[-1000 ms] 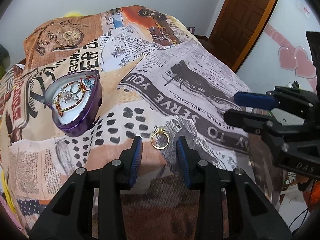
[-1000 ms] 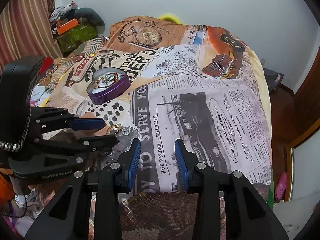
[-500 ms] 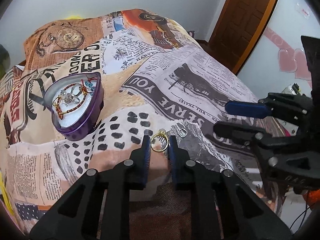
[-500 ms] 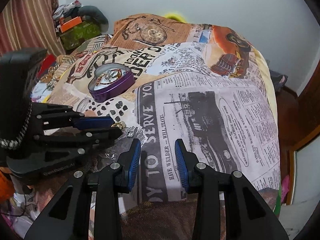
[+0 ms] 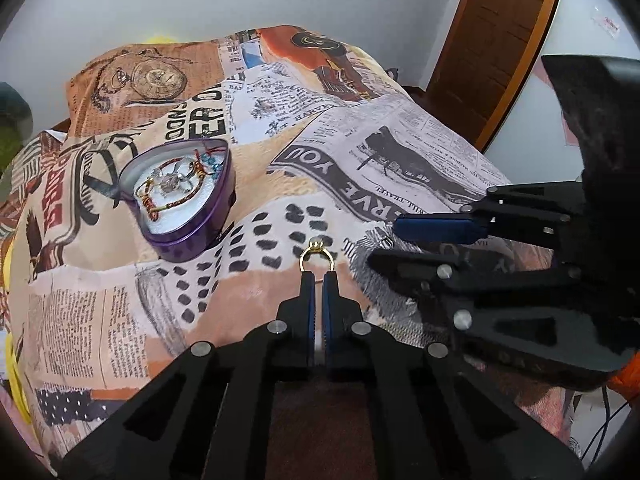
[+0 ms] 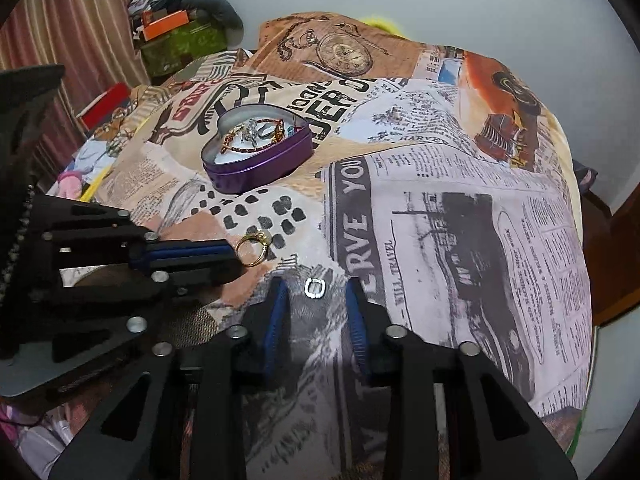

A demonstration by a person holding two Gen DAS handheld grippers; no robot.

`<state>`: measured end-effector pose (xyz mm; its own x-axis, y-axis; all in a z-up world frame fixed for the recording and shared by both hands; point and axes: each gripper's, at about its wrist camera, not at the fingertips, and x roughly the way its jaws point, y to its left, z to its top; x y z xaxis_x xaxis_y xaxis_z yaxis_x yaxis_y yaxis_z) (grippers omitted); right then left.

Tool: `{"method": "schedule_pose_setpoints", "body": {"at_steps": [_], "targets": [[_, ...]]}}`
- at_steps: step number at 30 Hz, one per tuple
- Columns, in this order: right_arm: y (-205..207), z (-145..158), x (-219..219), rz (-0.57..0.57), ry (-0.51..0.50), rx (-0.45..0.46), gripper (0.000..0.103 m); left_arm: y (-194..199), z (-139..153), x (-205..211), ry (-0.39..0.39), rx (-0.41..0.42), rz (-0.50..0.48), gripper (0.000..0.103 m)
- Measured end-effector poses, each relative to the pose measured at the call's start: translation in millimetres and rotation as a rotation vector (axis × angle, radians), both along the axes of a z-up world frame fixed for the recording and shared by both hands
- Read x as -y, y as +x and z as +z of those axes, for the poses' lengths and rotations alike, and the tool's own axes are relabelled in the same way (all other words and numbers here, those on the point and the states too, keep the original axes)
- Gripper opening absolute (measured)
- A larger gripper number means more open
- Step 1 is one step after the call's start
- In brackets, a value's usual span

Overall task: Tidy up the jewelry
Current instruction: 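Grasp a small silver charm with the right tool while the left tool lifts the gold ring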

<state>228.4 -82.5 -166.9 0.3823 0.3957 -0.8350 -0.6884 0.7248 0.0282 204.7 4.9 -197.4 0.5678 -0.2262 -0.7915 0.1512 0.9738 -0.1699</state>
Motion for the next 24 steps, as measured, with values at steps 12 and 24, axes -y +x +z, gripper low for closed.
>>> {"method": "schedule_pose_setpoints", "body": {"at_steps": [12, 24], "targets": [[2, 6, 7, -0.034, 0.029, -0.011, 0.009, -2, 8, 0, 0.023, 0.001, -0.016, 0.036], [1, 15, 19, -0.059, 0.044, 0.005, 0.009, 29, -5, 9, 0.045, -0.014, -0.015, 0.018]]}}
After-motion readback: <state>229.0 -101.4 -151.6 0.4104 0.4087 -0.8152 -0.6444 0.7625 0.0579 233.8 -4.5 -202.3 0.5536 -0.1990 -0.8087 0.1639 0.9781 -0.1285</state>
